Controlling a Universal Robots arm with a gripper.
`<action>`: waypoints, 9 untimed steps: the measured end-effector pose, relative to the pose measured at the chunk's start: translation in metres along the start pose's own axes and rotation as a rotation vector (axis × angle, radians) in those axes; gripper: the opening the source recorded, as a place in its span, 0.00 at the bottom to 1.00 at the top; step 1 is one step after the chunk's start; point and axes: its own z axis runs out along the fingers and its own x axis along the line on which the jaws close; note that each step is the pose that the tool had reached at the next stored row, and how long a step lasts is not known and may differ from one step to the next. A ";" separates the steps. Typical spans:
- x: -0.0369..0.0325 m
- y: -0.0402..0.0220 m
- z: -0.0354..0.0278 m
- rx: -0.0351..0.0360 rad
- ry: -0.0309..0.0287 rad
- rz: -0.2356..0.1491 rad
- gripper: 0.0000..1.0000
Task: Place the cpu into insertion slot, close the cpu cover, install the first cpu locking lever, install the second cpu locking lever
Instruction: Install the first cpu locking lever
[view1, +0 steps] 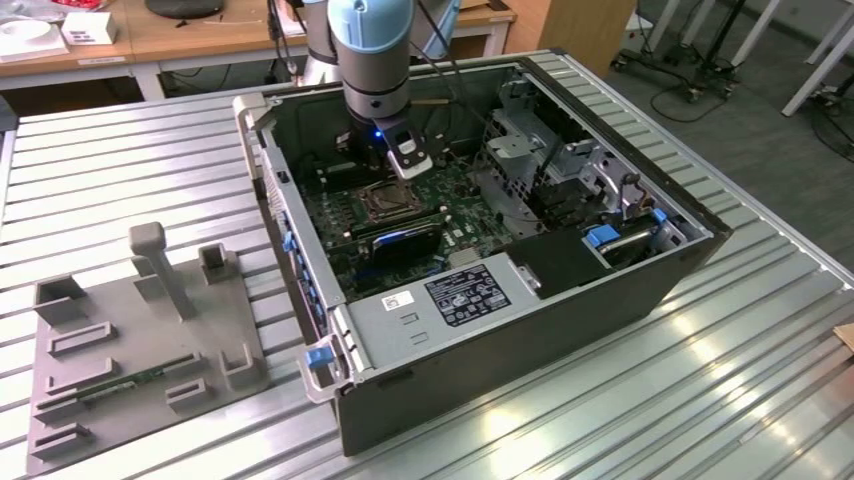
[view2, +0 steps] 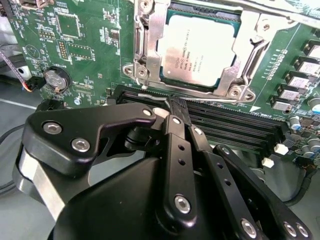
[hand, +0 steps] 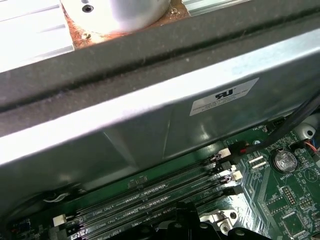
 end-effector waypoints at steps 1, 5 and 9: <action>0.0000 0.0000 0.0000 -0.0001 0.0001 0.000 0.10; 0.0006 0.0004 0.0000 0.0000 0.0001 0.000 0.10; 0.0012 0.0011 0.0002 -0.0001 0.0002 0.000 0.10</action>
